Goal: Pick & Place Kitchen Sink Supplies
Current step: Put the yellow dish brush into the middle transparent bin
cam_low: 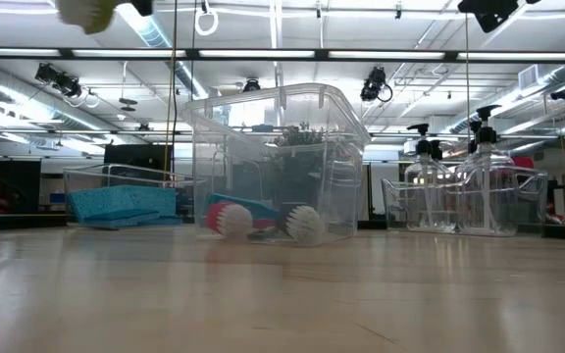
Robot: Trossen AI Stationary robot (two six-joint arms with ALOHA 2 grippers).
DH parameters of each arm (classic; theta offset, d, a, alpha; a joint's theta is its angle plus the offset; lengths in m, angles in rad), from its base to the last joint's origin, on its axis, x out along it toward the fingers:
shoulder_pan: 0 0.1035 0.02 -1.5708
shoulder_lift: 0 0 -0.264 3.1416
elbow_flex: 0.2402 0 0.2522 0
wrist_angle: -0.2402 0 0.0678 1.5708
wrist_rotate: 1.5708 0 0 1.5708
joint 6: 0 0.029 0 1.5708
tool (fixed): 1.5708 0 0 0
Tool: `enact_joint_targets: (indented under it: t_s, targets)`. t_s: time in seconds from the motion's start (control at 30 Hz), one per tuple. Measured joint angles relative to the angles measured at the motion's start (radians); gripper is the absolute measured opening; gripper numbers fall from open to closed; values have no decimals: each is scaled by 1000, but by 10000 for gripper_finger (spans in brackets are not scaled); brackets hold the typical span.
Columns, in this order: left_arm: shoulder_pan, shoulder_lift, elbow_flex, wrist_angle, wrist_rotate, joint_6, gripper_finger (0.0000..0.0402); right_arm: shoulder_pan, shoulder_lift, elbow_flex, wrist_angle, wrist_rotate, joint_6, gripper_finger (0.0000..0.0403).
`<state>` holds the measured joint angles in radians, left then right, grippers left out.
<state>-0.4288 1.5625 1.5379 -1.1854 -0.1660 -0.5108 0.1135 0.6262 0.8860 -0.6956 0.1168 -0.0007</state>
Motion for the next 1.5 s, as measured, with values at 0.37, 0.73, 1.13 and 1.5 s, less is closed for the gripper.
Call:
enact_joint_targets:
  t_s: [0.37, 0.73, 1.13, 1.5]
  targets:
    - [173, -55, 0, 108, -118, 24, 27, 0, 0, 0, 0, 44, 12, 42]
    - [333, -57, 0, 378, -110, 25, 28, 0, 0, 0, 0, 52, 16, 42]
    - [470, -39, 1, 388, 3, 0, 34, 0, 0, 0, 0, 111, 19, 42]
    - [482, 96, 0, 391, 95, 30, 52, 0, 1, 0, 1, 112, 19, 42]
